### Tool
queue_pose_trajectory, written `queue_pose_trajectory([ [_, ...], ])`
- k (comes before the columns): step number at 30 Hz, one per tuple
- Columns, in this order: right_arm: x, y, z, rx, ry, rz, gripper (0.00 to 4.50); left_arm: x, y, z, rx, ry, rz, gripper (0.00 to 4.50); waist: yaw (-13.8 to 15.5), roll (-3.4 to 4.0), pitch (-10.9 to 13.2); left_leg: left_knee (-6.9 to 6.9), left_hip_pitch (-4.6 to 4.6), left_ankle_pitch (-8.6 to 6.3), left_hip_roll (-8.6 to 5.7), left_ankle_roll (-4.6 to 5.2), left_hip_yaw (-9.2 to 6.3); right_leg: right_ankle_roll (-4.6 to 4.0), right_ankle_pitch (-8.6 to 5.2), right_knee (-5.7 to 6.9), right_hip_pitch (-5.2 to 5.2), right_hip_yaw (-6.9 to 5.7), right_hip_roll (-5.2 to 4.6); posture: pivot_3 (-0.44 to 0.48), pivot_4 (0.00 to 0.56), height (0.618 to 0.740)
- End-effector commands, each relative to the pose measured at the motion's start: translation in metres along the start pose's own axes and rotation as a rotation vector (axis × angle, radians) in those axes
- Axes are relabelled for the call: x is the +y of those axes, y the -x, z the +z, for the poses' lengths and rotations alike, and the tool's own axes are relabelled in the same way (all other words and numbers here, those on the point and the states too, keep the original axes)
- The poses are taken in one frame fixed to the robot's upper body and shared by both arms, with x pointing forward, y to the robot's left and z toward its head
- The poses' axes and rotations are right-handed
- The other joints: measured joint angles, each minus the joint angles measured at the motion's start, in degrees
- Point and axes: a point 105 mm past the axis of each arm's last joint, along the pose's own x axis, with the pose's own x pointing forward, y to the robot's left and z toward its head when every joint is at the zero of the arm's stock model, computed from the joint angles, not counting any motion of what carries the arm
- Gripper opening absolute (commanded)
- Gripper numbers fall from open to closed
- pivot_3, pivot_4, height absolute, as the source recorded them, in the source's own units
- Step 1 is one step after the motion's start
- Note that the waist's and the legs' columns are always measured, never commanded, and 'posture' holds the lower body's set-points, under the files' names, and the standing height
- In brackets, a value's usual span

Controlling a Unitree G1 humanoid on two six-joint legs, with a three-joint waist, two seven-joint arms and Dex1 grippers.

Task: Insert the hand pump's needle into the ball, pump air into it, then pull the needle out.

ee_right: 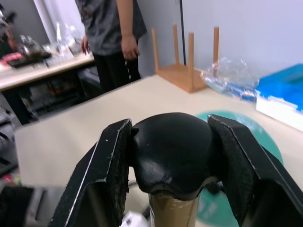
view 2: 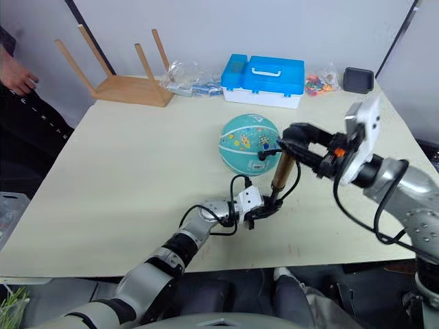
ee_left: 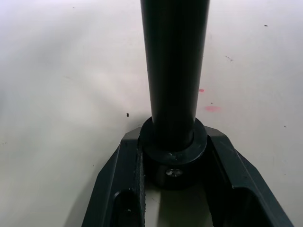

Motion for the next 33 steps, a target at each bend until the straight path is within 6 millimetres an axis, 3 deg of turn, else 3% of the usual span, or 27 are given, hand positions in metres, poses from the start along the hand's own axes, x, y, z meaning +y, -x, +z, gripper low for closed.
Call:
queue_pose_trajectory([
  [1,0.003,-0.002,-0.086,0.251,-0.119,0.002,2.05,-0.027,0.016,-0.048,0.159,0.086,-0.068,1.08,0.0,0.0,0.0,-0.04,0.17,-0.01,0.06,-0.01,-0.01,-0.01,-0.03,-0.01,0.17,-0.01,0.02,0.0,0.15,0.74],
  [4,0.0,0.001,-0.121,0.334,-0.128,-0.012,2.05,-0.028,0.017,-0.048,0.162,0.089,-0.062,1.08,-0.1,-0.09,-0.1,-0.41,0.77,-0.01,0.15,-0.01,0.01,0.07,-0.25,-0.1,0.67,-0.03,0.04,0.0,0.15,0.74],
  [8,-0.005,0.002,-0.146,0.398,-0.122,-0.027,2.05,-0.027,0.017,-0.05,0.169,0.093,-0.055,1.08,0.0,-0.05,-0.4,-0.52,0.85,0.0,0.3,-0.03,-0.02,0.01,-0.28,-0.1,0.66,-0.03,0.44,0.0,0.15,0.74],
  [11,-0.006,0.003,-0.148,0.41,-0.112,-0.026,2.05,-0.027,0.016,-0.05,0.173,0.094,-0.053,1.08,0.0,-0.15,-0.6,-0.53,0.9,0.0,0.32,-0.04,0.0,0.0,-0.28,-0.1,0.7,0.01,0.45,0.0,0.15,0.74],
  [14,-0.009,0.002,-0.133,0.367,-0.1,-0.032,2.05,-0.026,0.016,-0.05,0.175,0.093,-0.056,1.08,0.0,-0.22,-0.7,-0.53,0.95,-0.01,0.35,-0.04,0.0,-0.01,-0.28,-0.1,0.7,0.02,0.45,0.0,0.15,0.74],
  [17,-0.01,-0.001,-0.106,0.286,-0.082,-0.025,2.05,-0.026,0.015,-0.049,0.175,0.09,-0.059,1.08,0.0,-0.2,-0.6,-0.53,0.93,-0.01,0.36,-0.05,-0.01,-0.01,-0.28,-0.11,0.7,0.03,0.42,0.0,0.15,0.74],
  [20,-0.006,-0.001,-0.051,0.15,-0.026,0.001,2.05,-0.026,0.013,-0.048,0.174,0.088,-0.068,1.08,0.3,-0.03,-0.5,-0.52,0.84,-0.01,0.36,-0.05,-0.01,-0.01,-0.28,-0.11,0.68,0.04,0.4,0.0,0.15,0.74],
  [23,-0.003,0.004,-0.011,0.066,0.004,0.015,2.05,-0.026,0.012,-0.047,0.174,0.088,-0.072,1.08,0.5,0.32,0.1,-0.45,0.58,0.0,0.27,-0.06,-0.02,-0.21,-0.14,-0.15,0.53,0.01,0.27,0.0,0.15,0.74],
  [26,0.003,0.017,0.056,-0.081,0.071,0.042,2.05,-0.025,0.011,-0.047,0.173,0.089,-0.077,1.08,0.7,0.76,0.7,-0.41,0.42,0.01,0.11,-0.06,-0.01,-0.21,-0.12,-0.14,0.4,-0.03,-0.07,0.0,0.15,0.74],
  [28,0.007,0.025,0.087,-0.149,0.091,0.05,2.05,-0.026,0.01,-0.047,0.172,0.088,-0.08,1.08,0.7,0.85,0.8,-0.24,-0.11,0.02,-0.05,-0.03,-0.05,-0.12,-0.07,-0.12,-0.05,-0.09,-0.13,0.0,0.15,0.74],
  [31,0.011,0.035,0.118,-0.221,0.101,0.052,2.05,-0.025,0.009,-0.046,0.171,0.089,-0.081,1.08,1.1,0.8,0.9,0.07,-0.61,0.09,-0.11,-0.14,-0.17,-0.11,-0.01,-0.05,-0.4,-0.18,-0.26,0.0,0.15,0.74],
  [33,0.012,0.036,0.124,-0.216,0.108,0.046,2.05,-0.025,0.008,-0.045,0.171,0.088,-0.082,1.08,1.6,0.65,1.0,0.07,-0.68,0.05,-0.19,-0.08,-0.16,-0.08,0.0,-0.08,-0.43,-0.2,-0.41,0.0,0.15,0.74],
])
